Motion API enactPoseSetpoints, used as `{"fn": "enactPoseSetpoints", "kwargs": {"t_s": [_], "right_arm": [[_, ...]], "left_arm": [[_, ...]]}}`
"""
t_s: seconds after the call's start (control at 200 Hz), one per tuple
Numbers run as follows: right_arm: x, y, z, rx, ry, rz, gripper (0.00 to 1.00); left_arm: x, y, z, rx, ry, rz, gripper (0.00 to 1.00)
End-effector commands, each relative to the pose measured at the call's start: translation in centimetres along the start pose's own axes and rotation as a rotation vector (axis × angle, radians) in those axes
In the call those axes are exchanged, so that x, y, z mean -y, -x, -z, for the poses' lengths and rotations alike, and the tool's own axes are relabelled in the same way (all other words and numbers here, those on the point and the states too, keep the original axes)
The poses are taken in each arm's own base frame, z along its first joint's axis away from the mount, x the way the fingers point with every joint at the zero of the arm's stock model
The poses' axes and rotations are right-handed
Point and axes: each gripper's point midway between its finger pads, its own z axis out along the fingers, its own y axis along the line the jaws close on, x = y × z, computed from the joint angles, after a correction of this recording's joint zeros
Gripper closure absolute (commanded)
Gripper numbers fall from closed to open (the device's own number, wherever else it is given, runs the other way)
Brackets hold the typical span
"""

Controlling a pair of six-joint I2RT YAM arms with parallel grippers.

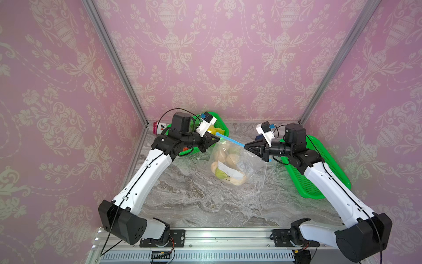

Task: Open the zip-top bag and take out the pear
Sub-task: Unzip the zipper on the zipper food storage bag, then open the zipper of the food storage bag at the center of the board.

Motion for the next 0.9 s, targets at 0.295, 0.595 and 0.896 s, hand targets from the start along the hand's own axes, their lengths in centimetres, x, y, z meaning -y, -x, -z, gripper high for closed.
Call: {"fn": "enactPoseSetpoints", "kwargs": {"t_s": [0.295,0.595,0.896], "right_arm": [[3.6,-3.7,5.8,-0.038,-0.331,-0.083,0.87],[0.1,0.7,5.7,0.079,-0.196,0.02,0.31],[-2.0,5.5,2.3,0.122,-0.144,0.172,0.56]], "left_arm": [[-5.7,-1.0,3.8,0.002,0.363,0.027,1.0],[-2.2,-0.2,2.9,0.078,0.156,-0.042,1.0],[0.9,0.1,2.3,0.139,-0.023,-0.162,1.0]]}}
